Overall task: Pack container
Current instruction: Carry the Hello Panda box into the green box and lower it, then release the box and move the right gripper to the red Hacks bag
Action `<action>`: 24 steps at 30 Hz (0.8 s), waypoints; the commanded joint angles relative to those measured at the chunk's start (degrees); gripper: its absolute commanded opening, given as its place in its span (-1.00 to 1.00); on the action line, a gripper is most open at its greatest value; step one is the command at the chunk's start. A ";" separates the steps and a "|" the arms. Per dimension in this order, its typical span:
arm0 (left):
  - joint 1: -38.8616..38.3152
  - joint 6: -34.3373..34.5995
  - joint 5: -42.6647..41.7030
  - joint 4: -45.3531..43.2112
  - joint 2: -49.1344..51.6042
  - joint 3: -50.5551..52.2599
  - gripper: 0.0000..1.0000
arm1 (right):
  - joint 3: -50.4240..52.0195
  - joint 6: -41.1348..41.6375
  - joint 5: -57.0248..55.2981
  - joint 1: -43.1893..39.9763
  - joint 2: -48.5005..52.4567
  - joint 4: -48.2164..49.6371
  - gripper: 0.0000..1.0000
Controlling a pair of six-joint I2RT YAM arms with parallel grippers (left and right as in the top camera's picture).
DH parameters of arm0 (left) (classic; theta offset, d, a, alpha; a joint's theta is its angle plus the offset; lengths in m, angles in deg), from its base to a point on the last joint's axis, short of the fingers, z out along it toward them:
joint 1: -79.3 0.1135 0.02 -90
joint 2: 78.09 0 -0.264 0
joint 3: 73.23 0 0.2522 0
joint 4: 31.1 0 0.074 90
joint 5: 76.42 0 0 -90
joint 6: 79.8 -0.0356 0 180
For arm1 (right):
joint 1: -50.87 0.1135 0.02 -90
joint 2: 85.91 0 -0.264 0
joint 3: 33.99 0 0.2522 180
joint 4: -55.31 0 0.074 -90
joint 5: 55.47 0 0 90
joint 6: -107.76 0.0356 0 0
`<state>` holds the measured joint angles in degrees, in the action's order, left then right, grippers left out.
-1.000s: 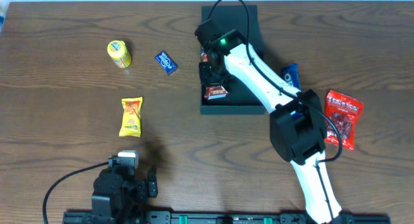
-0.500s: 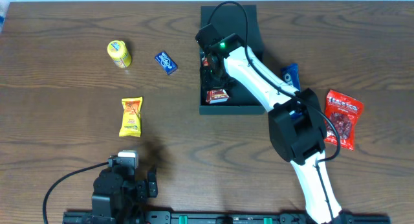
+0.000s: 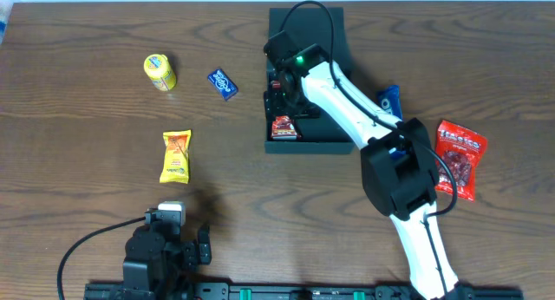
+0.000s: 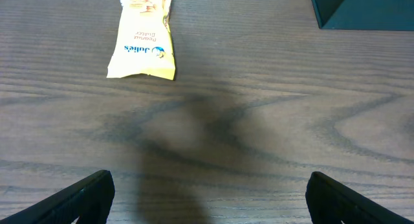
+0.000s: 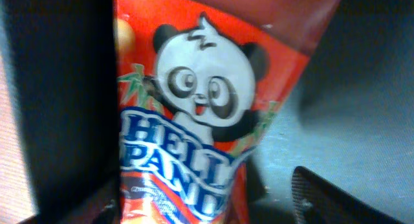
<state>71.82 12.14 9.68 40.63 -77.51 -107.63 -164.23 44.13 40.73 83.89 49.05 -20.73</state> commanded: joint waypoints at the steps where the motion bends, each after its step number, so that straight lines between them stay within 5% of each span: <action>1: 0.35 0.63 0.50 1.36 -0.37 1.73 0.91 | -0.09 -0.90 0.26 -0.76 -3.65 -0.15 0.83; 4: 0.35 0.63 0.50 1.36 -0.37 1.73 0.91 | -0.09 -2.71 0.26 -1.14 -7.61 -0.39 0.98; 24: 0.35 0.63 0.50 1.36 -0.37 1.73 0.91 | 3.28 -3.28 -15.26 -6.54 -38.58 -18.51 0.98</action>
<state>71.82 12.14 9.68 40.63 -77.51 -107.63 -163.14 41.51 30.06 78.95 13.79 -38.78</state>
